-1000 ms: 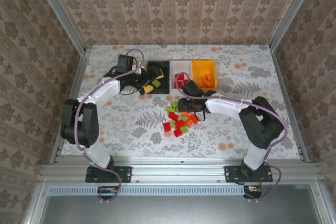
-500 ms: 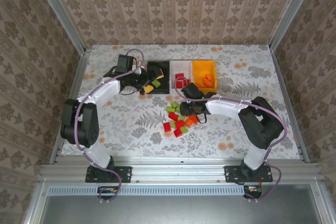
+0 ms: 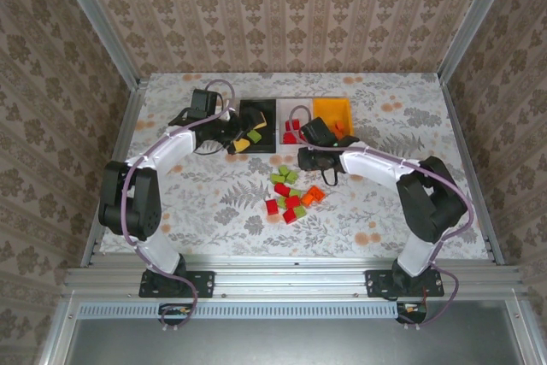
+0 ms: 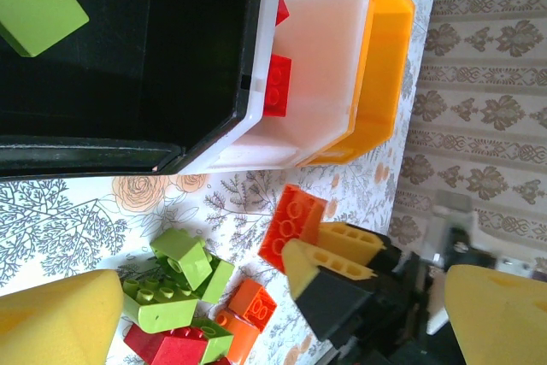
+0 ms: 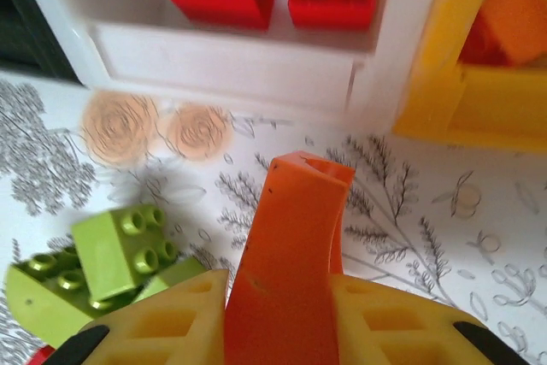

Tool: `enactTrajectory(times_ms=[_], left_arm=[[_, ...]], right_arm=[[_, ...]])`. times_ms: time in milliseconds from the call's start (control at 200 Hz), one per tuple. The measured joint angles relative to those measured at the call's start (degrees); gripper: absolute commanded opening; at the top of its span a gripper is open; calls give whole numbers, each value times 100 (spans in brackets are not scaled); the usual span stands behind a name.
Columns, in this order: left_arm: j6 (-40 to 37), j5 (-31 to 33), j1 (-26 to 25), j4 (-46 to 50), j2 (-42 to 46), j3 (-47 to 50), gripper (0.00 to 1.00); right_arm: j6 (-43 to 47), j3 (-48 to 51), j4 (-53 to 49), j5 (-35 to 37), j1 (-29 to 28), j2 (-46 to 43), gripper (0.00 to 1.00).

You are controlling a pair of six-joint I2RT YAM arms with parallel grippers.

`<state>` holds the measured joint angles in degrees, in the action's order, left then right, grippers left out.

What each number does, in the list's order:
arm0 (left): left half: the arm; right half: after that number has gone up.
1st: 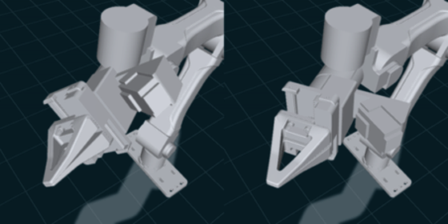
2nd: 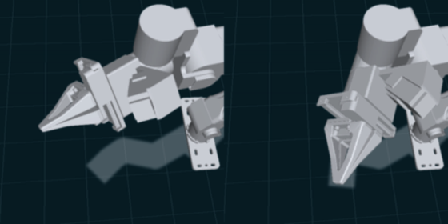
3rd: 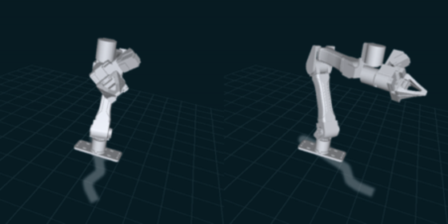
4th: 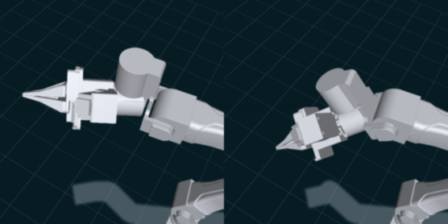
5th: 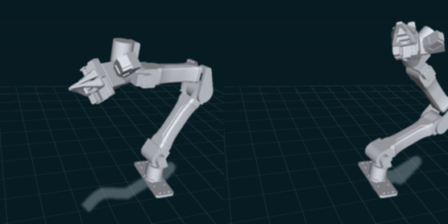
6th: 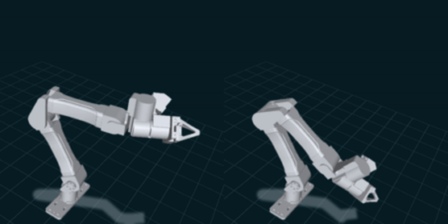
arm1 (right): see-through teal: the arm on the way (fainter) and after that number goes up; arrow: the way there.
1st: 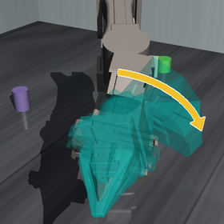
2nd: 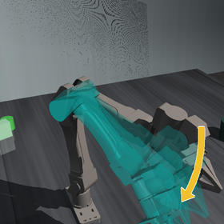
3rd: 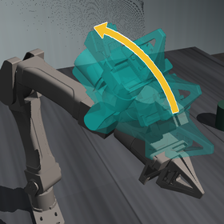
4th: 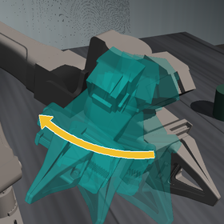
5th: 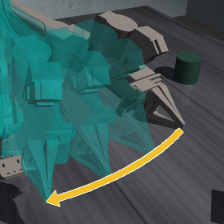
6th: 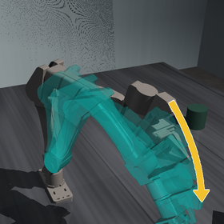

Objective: Sort the legos into containers by color

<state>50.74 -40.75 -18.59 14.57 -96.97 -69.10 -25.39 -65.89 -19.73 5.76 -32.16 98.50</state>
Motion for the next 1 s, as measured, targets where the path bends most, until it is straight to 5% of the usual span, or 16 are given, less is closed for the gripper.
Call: enactTrajectory(times_ms=[335, 550, 660, 750, 1000], left_arm=[[-37, -308, -960, 26, -446, -133, 99], [-105, -319, -907, 66, -446, -166, 99], [-120, -317, -868, 90, -446, -170, 100], [-166, -310, -870, 153, -446, -181, 100], [-426, -131, -870, 446, -446, -319, 99]], right_arm=[[369, -1513, -293, 308, 1198, 503, 31], [575, -2472, -634, 376, 1429, 1624, 34], [632, -2730, -833, 374, 1434, 1923, 45], [704, -2741, -940, 372, 1432, 1910, 54], [699, -1897, -824, 409, 1224, 765, 55]])
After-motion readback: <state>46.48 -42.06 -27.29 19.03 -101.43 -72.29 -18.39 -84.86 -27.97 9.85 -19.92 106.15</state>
